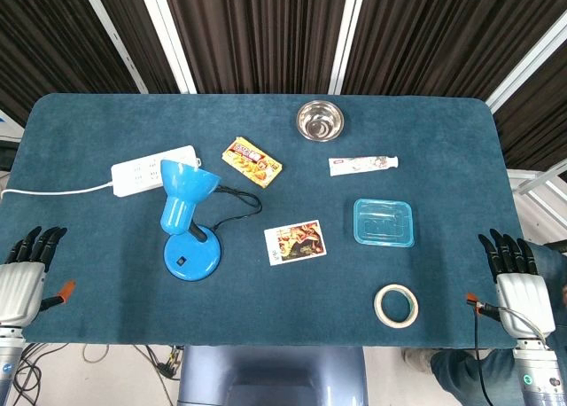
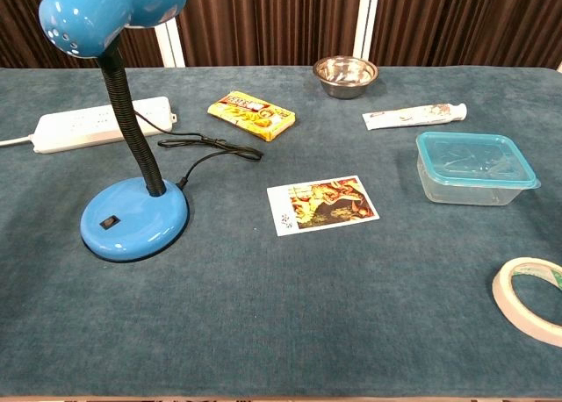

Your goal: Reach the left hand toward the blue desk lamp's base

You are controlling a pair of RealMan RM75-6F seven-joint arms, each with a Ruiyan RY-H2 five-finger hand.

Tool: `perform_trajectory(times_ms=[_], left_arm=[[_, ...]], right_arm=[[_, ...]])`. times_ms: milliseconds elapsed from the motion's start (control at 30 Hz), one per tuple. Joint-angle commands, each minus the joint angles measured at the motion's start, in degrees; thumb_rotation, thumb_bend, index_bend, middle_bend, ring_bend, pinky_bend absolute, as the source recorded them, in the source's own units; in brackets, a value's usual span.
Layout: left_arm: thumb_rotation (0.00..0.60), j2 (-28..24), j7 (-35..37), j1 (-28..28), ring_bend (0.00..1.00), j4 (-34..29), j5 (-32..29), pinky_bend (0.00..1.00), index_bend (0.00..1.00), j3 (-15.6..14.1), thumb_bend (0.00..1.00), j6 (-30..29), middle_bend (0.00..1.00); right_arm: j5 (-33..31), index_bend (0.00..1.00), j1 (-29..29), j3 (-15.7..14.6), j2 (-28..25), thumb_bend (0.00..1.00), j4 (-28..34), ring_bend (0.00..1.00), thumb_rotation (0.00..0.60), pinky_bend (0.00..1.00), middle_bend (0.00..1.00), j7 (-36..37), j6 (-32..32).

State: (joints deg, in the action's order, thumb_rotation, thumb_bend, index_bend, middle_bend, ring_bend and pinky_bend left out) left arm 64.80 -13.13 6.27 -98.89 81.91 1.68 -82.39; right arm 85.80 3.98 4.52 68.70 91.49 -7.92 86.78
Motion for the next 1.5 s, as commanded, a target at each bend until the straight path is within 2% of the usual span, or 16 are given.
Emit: perform_trajectory(times_ms=[33, 1067, 1133, 1300, 1367, 1500], left_arm=[[0.600, 0.0, 0.0, 0.0, 0.02, 0.0, 0.0, 0.14, 0.09, 0.0, 0.25, 0.0, 0.08], [0.600, -0.1, 0.2, 0.1, 0.03, 0.2, 0.4, 0.15, 0.06, 0.1, 0.25, 0.1, 0.09], [0.600, 0.3, 0.8, 0.6, 0.08, 1.2, 2.4, 0.20, 0.06, 0.0, 0.25, -0.3, 0.12], [0.600, 3.5, 6.1, 2.3, 0.37, 6.8, 10.7, 0.57, 0.08, -0.7, 0.40, -2.3, 0.36], [0.600, 5.3, 8.0, 3.0, 0.48, 9.2, 13.2, 0.67, 0.10, -1.1, 0.41, -2.9, 0.47], [0.600, 7.8, 8.7, 4.5, 0.67, 11.6, 17.2, 0.78, 0.12, -1.9, 0.45, -2.8, 0.68]], right_arm=[[0.0, 0.07, 0.0, 0.0, 0.0, 0.20, 0.0, 0.01, 0.600, 0.00, 0.05, 0.0, 0.0], [-0.5, 0.07, -0.1, 0.2, 0.0, 0.20, 0.3, 0.01, 0.600, 0.00, 0.05, -0.8, 0.0], [-0.5, 0.07, -0.1, 0.2, 0.0, 0.20, 0.4, 0.01, 0.600, 0.00, 0.05, -0.9, 0.1], [-1.1, 0.07, -0.2, 0.4, 0.0, 0.20, 0.5, 0.01, 0.600, 0.00, 0.05, -1.1, 0.1], [-1.1, 0.07, -0.2, 0.4, 0.0, 0.20, 0.6, 0.01, 0.600, 0.00, 0.05, -1.4, 0.1], [-1.1, 0.07, -0.2, 0.3, 0.0, 0.20, 0.7, 0.01, 0.600, 0.00, 0.06, -1.4, 0.0]])
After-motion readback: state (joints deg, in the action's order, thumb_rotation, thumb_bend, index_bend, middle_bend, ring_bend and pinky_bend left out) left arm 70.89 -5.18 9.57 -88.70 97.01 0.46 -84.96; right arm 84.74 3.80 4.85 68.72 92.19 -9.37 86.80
